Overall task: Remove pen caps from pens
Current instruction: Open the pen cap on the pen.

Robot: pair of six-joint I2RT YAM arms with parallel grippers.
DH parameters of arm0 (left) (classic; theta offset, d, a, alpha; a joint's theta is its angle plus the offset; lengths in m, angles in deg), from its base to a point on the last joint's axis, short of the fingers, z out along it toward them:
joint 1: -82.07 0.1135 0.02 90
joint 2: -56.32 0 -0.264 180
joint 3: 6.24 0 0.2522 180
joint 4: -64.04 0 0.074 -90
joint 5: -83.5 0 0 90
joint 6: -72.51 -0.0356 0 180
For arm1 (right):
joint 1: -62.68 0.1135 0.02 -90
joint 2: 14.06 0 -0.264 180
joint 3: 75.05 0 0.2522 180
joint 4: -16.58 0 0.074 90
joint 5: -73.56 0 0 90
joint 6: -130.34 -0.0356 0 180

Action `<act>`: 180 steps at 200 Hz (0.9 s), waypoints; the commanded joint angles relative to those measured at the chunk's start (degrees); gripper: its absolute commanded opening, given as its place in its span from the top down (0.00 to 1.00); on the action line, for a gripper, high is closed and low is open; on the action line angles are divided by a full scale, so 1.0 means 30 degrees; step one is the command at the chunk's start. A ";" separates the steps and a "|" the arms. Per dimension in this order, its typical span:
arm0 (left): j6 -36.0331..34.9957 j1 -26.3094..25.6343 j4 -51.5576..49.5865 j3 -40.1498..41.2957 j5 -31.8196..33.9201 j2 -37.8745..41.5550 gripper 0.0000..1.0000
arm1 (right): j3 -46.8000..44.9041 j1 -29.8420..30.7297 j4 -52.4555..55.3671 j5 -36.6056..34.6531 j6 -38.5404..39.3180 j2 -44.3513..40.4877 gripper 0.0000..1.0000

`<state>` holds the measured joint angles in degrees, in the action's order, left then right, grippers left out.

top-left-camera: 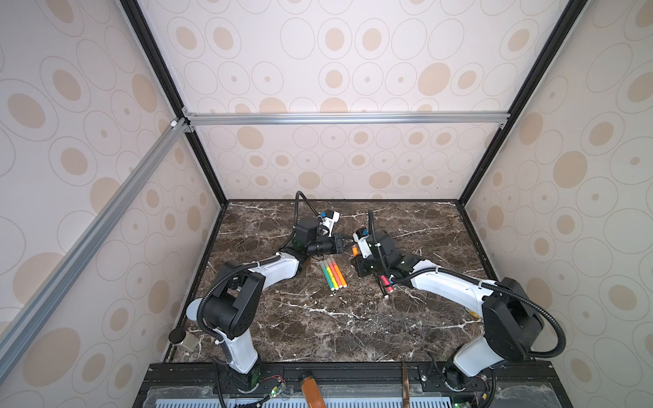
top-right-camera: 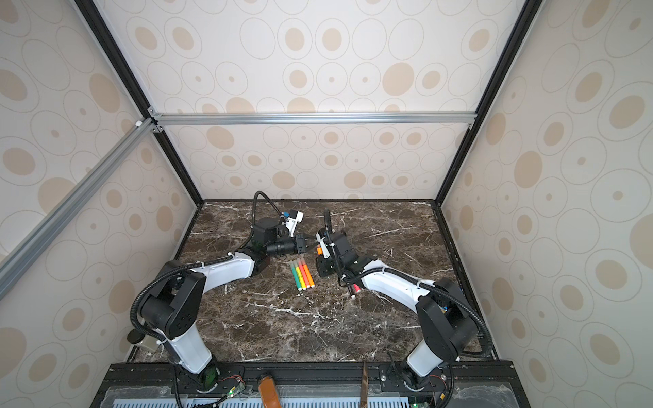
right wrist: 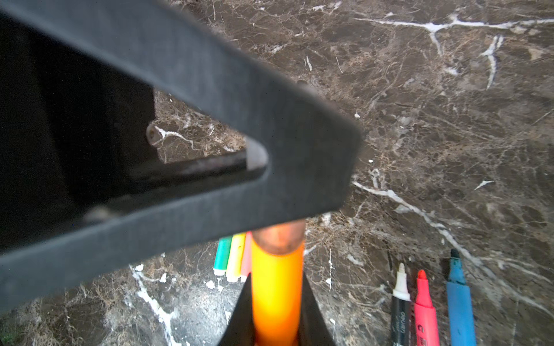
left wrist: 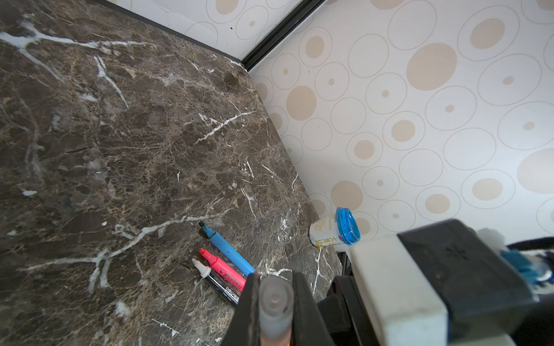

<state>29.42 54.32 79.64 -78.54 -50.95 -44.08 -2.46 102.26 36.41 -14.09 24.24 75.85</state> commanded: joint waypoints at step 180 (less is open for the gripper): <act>-0.5600 0.2440 -1.4366 -2.2508 0.3404 -0.7110 1.00 | -0.7356 0.1129 0.1260 -0.0034 -0.1841 -0.5930 1.00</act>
<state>15.56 61.77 40.87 -135.65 -44.15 -63.16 -24.36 105.71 37.00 -15.18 18.71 59.90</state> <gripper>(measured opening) 0.157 0.163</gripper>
